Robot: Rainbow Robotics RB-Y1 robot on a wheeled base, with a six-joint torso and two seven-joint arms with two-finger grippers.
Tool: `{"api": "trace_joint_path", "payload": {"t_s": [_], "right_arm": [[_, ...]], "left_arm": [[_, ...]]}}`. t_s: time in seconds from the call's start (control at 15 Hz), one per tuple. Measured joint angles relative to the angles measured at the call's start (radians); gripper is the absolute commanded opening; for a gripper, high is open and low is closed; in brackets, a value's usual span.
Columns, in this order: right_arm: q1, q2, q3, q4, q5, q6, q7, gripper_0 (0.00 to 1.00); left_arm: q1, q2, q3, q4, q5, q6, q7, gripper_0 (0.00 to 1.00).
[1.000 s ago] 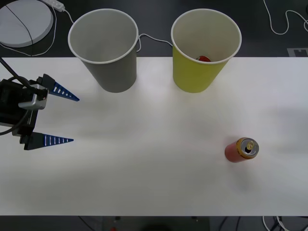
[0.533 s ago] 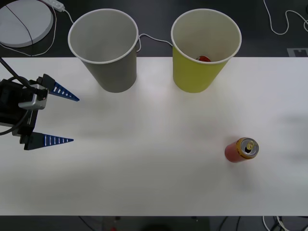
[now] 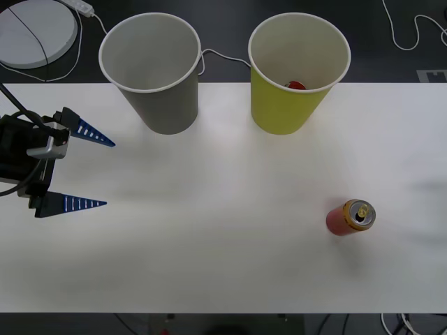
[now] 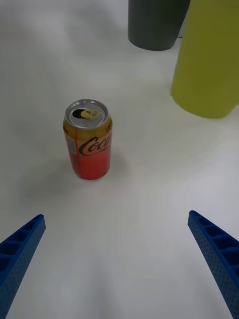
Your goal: Put the can into the green bin and the plastic bottle into the gray bin
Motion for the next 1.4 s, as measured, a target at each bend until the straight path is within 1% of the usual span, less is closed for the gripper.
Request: {"api": "trace_joint_path", "payload": {"t_s": [0.2,0.4,0.6,0.73,0.87,1.2,1.4], "right_arm": [[0.000,0.014,0.077,0.047,-0.080,0.000,0.030,1.00],[-0.005,0.036,0.151,0.103,-0.167,0.000,0.114,1.00],[-0.032,0.072,0.170,0.174,-0.184,0.000,0.170,1.00],[-0.047,0.100,0.170,0.214,-0.188,0.000,0.176,1.00],[-0.052,0.129,0.183,0.239,-0.211,0.000,0.178,1.00],[-0.052,0.195,0.300,0.273,-0.356,0.002,0.182,1.00],[-0.052,0.219,0.360,0.274,-0.427,0.044,0.188,1.00]], "left_arm": [[0.000,0.000,0.000,0.000,0.000,0.000,0.000,1.00],[0.000,0.000,0.000,0.000,0.000,0.000,0.000,1.00],[0.000,0.000,0.000,0.000,0.000,0.000,0.000,1.00],[0.000,0.000,0.000,0.000,0.000,0.000,0.000,1.00],[0.000,0.000,0.000,0.000,0.000,0.000,0.000,1.00],[0.000,0.000,0.000,0.000,0.000,0.000,0.000,1.00],[0.000,0.000,0.000,0.000,0.000,0.000,0.000,1.00]]}}
